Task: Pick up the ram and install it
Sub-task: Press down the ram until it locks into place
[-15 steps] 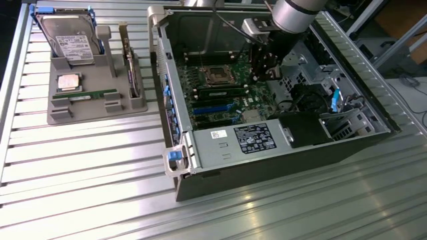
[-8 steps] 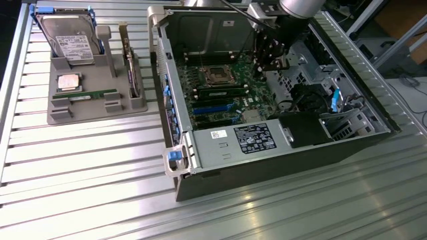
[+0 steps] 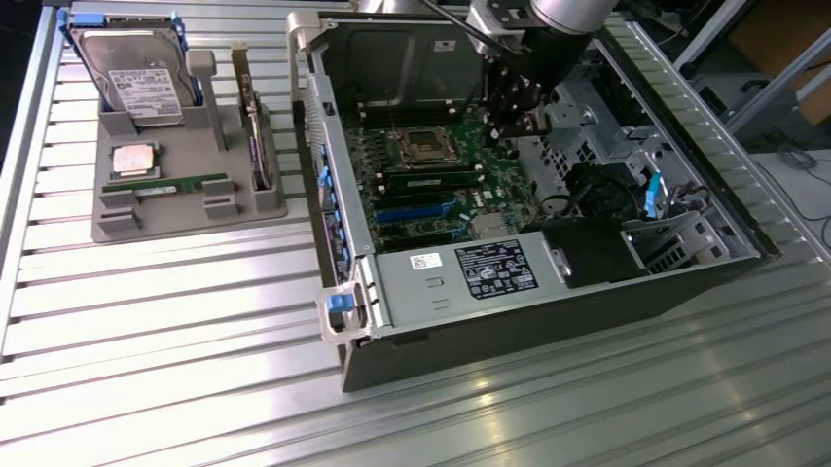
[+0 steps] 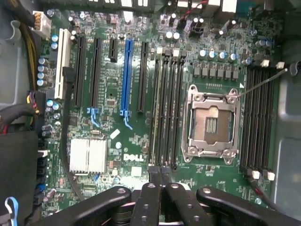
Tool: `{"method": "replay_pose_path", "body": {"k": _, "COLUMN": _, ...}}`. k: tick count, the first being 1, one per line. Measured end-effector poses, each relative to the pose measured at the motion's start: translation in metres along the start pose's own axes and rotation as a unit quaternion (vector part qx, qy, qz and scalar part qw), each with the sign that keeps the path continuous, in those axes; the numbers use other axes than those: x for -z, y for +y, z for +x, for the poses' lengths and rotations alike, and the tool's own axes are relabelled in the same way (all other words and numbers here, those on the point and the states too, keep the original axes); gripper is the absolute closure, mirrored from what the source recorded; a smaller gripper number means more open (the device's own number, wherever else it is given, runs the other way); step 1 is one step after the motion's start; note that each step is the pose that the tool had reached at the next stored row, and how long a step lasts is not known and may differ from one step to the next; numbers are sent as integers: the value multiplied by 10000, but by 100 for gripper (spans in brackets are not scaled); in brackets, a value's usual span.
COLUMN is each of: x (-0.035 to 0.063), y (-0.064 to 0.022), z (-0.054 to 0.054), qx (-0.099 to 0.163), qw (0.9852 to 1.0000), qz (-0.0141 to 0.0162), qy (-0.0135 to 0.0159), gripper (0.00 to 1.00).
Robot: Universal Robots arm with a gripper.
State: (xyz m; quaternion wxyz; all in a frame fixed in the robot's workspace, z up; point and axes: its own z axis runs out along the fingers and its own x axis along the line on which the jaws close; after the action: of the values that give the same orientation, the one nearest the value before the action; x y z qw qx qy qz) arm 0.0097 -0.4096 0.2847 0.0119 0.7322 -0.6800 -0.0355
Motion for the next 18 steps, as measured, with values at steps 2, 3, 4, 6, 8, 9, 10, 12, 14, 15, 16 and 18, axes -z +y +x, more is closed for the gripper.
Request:
{"method": "replay_pose_path", "body": {"k": 2, "x": -7, "y": 83, "z": -19, "qx": 6, "qw": 10000, "qz": 0, "qy": 0, "gripper": 89}}
{"method": "replay_pose_path", "body": {"k": 3, "x": -10, "y": 119, "z": -27, "qx": 8, "qw": 10000, "qz": 0, "qy": 0, "gripper": 89}}
{"method": "replay_pose_path", "body": {"k": 4, "x": -14, "y": 175, "z": -39, "qx": 11, "qw": 10000, "qz": -1, "qy": 1, "gripper": 89}}
{"method": "replay_pose_path", "body": {"k": 6, "x": -22, "y": 229, "z": -48, "qx": 13, "qw": 10000, "qz": 0, "qy": 0, "gripper": 89}}
{"method": "replay_pose_path", "body": {"k": 8, "x": -30, "y": 289, "z": -56, "qx": 16, "qw": 10000, "qz": -1, "qy": 1, "gripper": 89}}
{"method": "replay_pose_path", "body": {"k": 9, "x": -33, "y": 315, "z": -60, "qx": 16, "qw": 10000, "qz": -1, "qy": 2, "gripper": 89}}
{"method": "replay_pose_path", "body": {"k": 10, "x": -36, "y": 343, "z": -63, "qx": 18, "qw": 10000, "qz": -1, "qy": 2, "gripper": 89}}
{"method": "replay_pose_path", "body": {"k": 12, "x": -54, "y": 463, "z": -81, "qx": 26, "qw": 10000, "qz": -1, "qy": 2, "gripper": 89}}
{"method": "replay_pose_path", "body": {"k": 14, "x": -63, "y": 530, "z": -90, "qx": 33, "qw": 10000, "qz": -1, "qy": 2, "gripper": 89}}
{"method": "replay_pose_path", "body": {"k": 15, "x": -67, "y": 556, "z": -93, "qx": 35, "qw": 10000, "qz": -1, "qy": 2, "gripper": 89}}
{"method": "replay_pose_path", "body": {"k": 16, "x": -76, "y": 615, "z": -102, "qx": 42, "qw": 10000, "qz": -2, "qy": 3, "gripper": 89}}
{"method": "replay_pose_path", "body": {"k": 18, "x": -85, "y": 673, "z": -110, "qx": 51, "qw": 10000, "qz": -2, "qy": 3, "gripper": 89}}
